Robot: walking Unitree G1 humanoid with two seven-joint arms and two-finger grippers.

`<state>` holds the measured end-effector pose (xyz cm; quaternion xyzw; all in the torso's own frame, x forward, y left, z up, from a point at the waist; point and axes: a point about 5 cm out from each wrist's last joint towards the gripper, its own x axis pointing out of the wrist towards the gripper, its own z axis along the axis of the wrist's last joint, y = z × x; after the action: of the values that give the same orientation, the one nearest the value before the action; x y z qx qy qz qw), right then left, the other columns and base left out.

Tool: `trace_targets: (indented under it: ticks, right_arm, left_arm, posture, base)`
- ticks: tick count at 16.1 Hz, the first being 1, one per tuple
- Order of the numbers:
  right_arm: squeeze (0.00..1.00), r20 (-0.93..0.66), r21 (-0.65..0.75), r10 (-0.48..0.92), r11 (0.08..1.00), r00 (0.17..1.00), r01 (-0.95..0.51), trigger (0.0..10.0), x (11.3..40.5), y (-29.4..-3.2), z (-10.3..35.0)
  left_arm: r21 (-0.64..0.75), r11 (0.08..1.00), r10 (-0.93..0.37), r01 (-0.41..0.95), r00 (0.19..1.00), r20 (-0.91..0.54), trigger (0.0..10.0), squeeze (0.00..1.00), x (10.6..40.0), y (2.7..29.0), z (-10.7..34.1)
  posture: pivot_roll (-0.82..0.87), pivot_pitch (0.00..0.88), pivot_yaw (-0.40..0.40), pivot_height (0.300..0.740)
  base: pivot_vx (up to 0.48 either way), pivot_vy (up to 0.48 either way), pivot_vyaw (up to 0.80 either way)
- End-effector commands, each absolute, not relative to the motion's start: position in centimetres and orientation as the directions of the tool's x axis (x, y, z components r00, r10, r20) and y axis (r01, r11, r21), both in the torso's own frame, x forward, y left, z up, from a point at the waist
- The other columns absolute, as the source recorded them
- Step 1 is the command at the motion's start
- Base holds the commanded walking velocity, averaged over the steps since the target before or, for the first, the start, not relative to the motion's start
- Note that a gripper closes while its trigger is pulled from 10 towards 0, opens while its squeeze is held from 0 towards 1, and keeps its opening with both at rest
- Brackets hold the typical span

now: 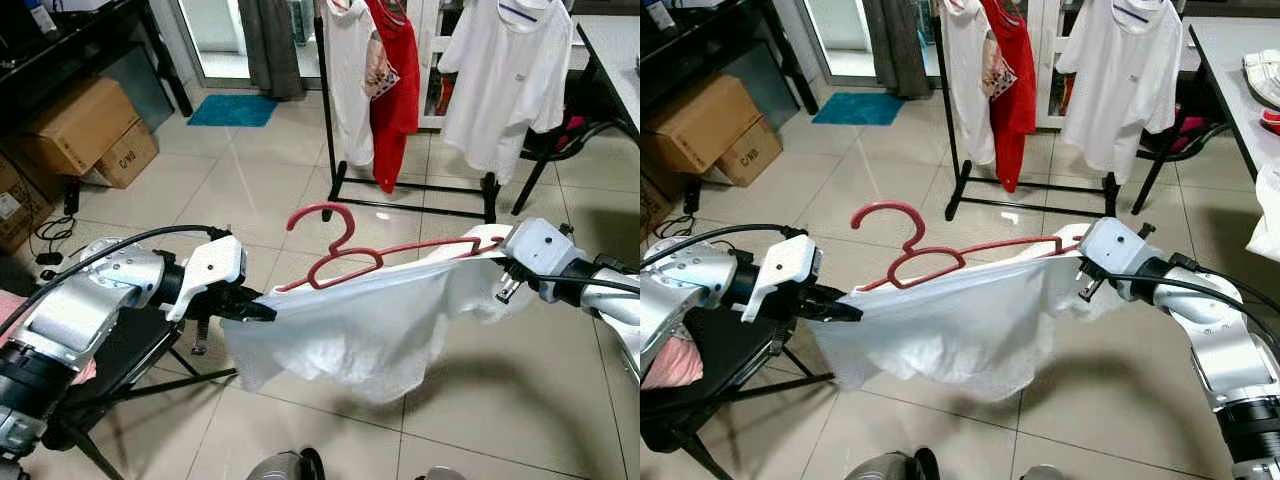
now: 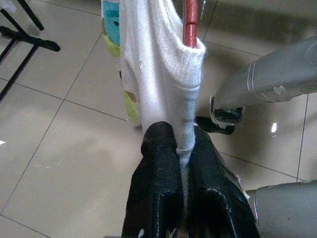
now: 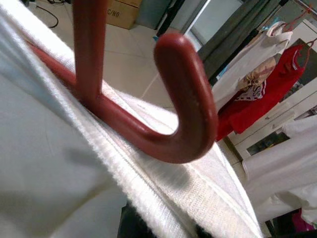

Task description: Hang hanger

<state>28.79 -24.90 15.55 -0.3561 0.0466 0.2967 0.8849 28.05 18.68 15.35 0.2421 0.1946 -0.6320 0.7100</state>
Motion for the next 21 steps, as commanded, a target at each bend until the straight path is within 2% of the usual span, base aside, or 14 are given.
trace_targets:
  ticks: [1, 4, 6, 8, 10, 11, 12, 13, 14, 15, 17, 21]
  right_arm:
    - [0.0, -0.253, -0.638, 0.354, 0.638, 0.9, -0.431, 0.0, 29.0, -28.0, 16.7]
    - [0.0, -0.275, -0.661, 0.321, 0.621, 0.906, -0.421, 0.0, 29.1, -28.8, 16.8]
    - [0.0, -0.289, -0.666, 0.296, 0.62, 0.91, -0.413, 0.0, 29.1, -29.7, 17.0]
    - [0.0, -0.29, -0.66, 0.3, 0.625, 0.909, -0.417, 0.0, 29.1, -29.8, 17.1]
    - [0.0, -0.289, -0.649, 0.315, 0.63, 0.904, -0.426, 0.0, 29.1, -29.5, 17.0]
    - [0.0, -0.262, -0.604, 0.359, 0.663, 0.896, -0.442, 0.0, 29.2, -28.6, 17.1]
    - [0.0, -0.212, -0.569, 0.396, 0.693, 0.893, -0.442, 0.0, 29.5, -27.4, 17.7]
    - [0.0, -0.194, -0.614, 0.33, 0.694, 0.924, -0.376, 0.0, 30.0, -27.6, 18.2]
    - [0.0, -0.246, -0.802, 0.245, 0.492, 0.938, -0.339, 0.0, 30.3, -28.4, 18.5]
    - [0.0, -0.254, -0.847, 0.222, 0.419, 0.941, -0.328, 0.0, 30.4, -28.7, 18.6]
    - [0.0, -0.36, -0.884, 0.226, 0.229, 0.905, -0.408, 0.0, 30.2, -29.2, 18.4]
    - [0.0, -0.534, -0.827, 0.182, 0.092, 0.826, -0.555, 0.0, 29.7, -30.0, 17.5]
  left_arm:
    - [0.008, 0.167, -0.706, 0.986, 0.125, -0.697, 0.0, 0.0, 27.6, 21.6, 13.6]
    - [-0.058, 0.159, -0.616, 0.986, 0.053, -0.786, 0.0, 0.0, 26.8, 22.9, 12.6]
    - [-0.049, 0.229, -0.472, 0.972, 0.067, -0.879, 0.0, 0.0, 26.3, 25.0, 12.0]
    - [-0.019, 0.32, -0.393, 0.947, 0.115, -0.912, 0.0, 0.0, 26.4, 26.2, 11.9]
    - [0.007, 0.364, -0.377, 0.931, 0.154, -0.913, 0.0, 0.0, 26.7, 26.3, 11.8]
    - [0.025, 0.394, -0.373, 0.919, 0.185, -0.909, 0.0, 0.0, 27.2, 26.0, 11.6]
    - [0.018, 0.391, -0.361, 0.92, 0.172, -0.917, 0.0, 0.0, 27.4, 25.6, 11.5]
    - [0.023, 0.373, -0.34, 0.928, 0.16, -0.927, 0.0, 0.0, 27.3, 25.6, 11.4]
    - [0.001, 0.359, -0.337, 0.933, 0.131, -0.932, 0.0, 0.0, 27.1, 25.5, 11.3]
    - [-0.01, 0.356, -0.335, 0.934, 0.118, -0.935, 0.0, 0.0, 27.0, 25.6, 11.3]
    - [-0.039, 0.344, -0.311, 0.938, 0.075, -0.947, 0.0, 0.0, 26.7, 26.0, 11.3]
    - [-0.06, 0.367, -0.286, 0.928, 0.051, -0.957, 0.0, 0.0, 26.6, 26.6, 11.1]
  posture:
    - [-0.09, 0.062, 0.172, 0.74]
    - [-0.09, 0.054, 0.172, 0.74]
    - [-0.09, 0.052, 0.171, 0.74]
    - [-0.09, 0.049, 0.169, 0.74]
    - [-0.09, 0.049, 0.168, 0.74]
    - [-0.09, 0.046, 0.168, 0.74]
    - [-0.09, 0.048, 0.173, 0.74]
    - [-0.09, 0.048, 0.177, 0.74]
    - [-0.1, 0.049, 0.188, 0.74]
    - [-0.1, 0.05, 0.195, 0.74]
    - [-0.1, 0.055, 0.213, 0.74]
    - [-0.1, 0.059, 0.214, 0.74]
  base:
    - [0.0, 0.0, 0.0]
    - [0.0, 0.0, 0.0]
    - [0.0, 0.0, 0.0]
    - [0.0, 0.0, 0.0]
    - [0.0, 0.0, 0.0]
    - [0.0, 0.0, 0.0]
    - [0.0, 0.0, 0.0]
    - [0.0, 0.0, 0.0]
    - [0.0, 0.0, 0.0]
    - [0.0, 0.0, 0.0]
    - [0.0, 0.0, 0.0]
    - [0.0, 0.0, 0.0]
